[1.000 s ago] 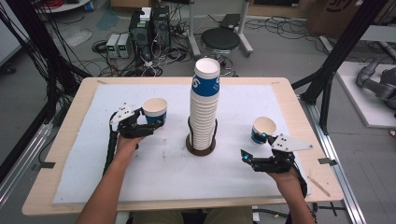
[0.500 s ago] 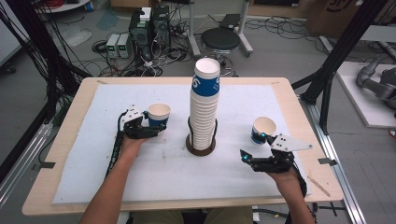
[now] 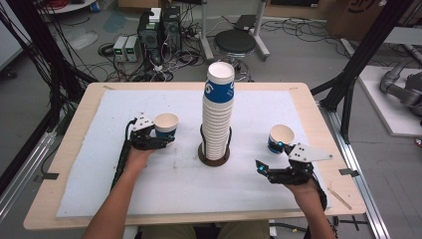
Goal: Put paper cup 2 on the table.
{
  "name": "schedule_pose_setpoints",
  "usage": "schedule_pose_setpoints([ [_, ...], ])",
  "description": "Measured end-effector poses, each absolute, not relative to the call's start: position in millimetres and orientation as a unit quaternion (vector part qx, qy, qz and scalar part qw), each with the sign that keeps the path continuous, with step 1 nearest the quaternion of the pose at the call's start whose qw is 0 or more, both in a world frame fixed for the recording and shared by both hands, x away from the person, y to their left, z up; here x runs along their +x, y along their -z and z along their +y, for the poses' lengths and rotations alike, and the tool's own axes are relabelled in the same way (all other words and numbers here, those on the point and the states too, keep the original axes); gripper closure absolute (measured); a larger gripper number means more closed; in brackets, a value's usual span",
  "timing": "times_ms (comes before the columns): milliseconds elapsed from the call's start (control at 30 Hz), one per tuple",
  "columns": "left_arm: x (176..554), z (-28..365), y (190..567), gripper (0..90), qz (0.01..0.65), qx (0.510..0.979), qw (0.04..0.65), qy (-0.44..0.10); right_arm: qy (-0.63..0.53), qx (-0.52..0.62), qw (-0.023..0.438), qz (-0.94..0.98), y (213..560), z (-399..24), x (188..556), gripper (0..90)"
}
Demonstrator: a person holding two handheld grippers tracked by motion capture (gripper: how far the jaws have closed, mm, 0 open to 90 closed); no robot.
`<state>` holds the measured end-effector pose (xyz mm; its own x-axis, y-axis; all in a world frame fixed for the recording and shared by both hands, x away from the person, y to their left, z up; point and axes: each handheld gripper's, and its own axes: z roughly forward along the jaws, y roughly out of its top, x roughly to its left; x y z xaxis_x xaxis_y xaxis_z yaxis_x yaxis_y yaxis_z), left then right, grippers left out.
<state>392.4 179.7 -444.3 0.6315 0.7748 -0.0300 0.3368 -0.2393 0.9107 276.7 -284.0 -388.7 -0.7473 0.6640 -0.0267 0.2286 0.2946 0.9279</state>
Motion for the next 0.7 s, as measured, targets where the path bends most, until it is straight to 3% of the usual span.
schedule_pose_setpoints([
  [700,374.7,190.3,448.7,18.8,0.396,0.746,0.497,-0.199,-0.514,0.294,0.208,0.779,390.6,-285.4,275.8,20.5],
])
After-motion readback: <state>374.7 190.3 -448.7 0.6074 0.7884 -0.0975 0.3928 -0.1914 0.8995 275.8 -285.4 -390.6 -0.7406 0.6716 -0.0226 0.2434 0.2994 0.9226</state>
